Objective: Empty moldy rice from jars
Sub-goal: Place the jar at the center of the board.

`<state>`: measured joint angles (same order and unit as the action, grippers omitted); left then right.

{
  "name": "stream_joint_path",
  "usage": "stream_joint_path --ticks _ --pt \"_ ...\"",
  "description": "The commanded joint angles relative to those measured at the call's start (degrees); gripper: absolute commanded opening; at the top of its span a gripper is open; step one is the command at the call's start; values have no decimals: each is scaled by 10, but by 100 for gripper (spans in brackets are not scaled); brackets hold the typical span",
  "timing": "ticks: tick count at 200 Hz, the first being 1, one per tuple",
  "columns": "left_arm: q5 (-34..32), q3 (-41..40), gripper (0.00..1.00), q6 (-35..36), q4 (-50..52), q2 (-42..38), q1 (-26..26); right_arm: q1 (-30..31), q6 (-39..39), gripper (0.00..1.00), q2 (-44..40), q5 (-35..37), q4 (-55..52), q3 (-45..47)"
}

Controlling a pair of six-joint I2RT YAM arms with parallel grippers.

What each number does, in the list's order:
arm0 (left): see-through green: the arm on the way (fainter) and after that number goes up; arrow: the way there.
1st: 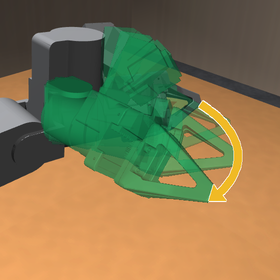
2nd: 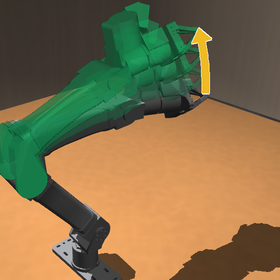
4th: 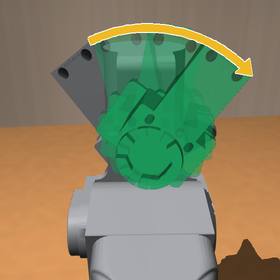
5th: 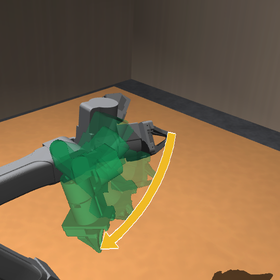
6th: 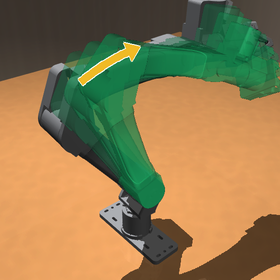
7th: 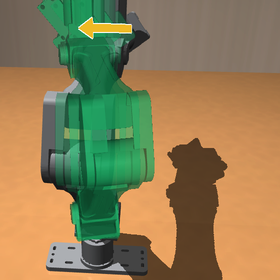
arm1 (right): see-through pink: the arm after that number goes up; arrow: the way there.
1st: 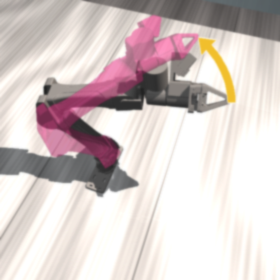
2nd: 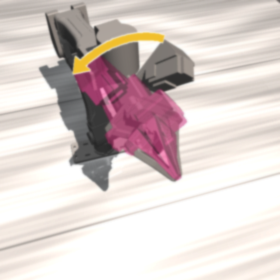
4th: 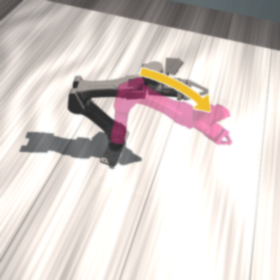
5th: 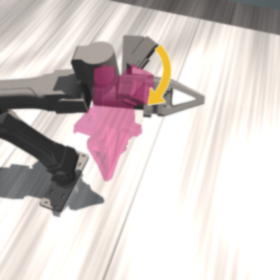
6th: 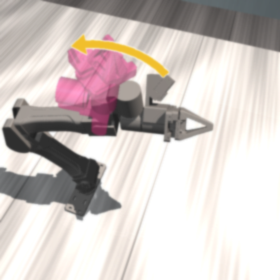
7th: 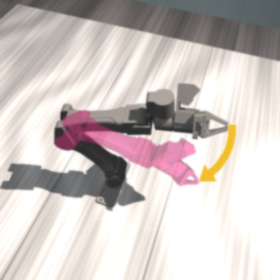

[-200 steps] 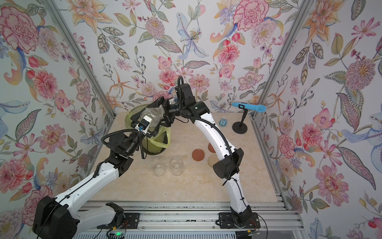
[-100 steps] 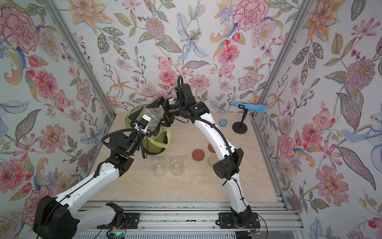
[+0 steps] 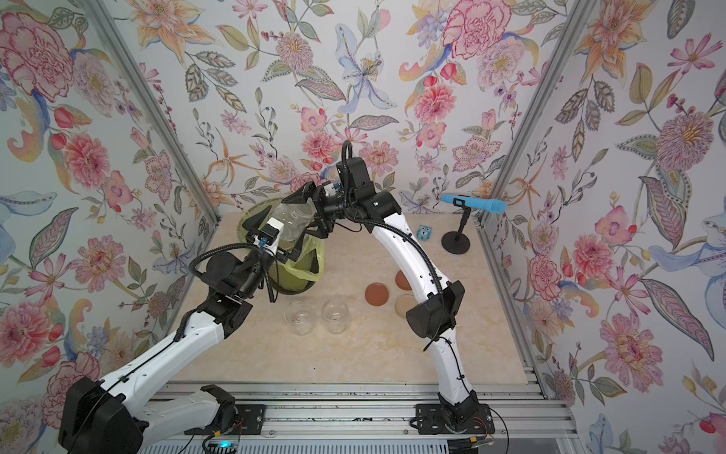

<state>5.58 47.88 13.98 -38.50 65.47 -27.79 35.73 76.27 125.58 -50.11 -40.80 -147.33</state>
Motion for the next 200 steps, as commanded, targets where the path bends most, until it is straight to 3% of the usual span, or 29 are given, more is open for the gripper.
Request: stream_joint_path --ticks 1,88,200 --pt "-18 -9 100 -31 -21 -36 -2 -18 -22 0 4 11 20 -16" --pt "-32 -22 100 -51 21 -80 -12 -41 -79 0 5 35 21 -6" --pt "-54 21 100 -96 202 -114 -11 -61 -232 0 -52 84 21 62"
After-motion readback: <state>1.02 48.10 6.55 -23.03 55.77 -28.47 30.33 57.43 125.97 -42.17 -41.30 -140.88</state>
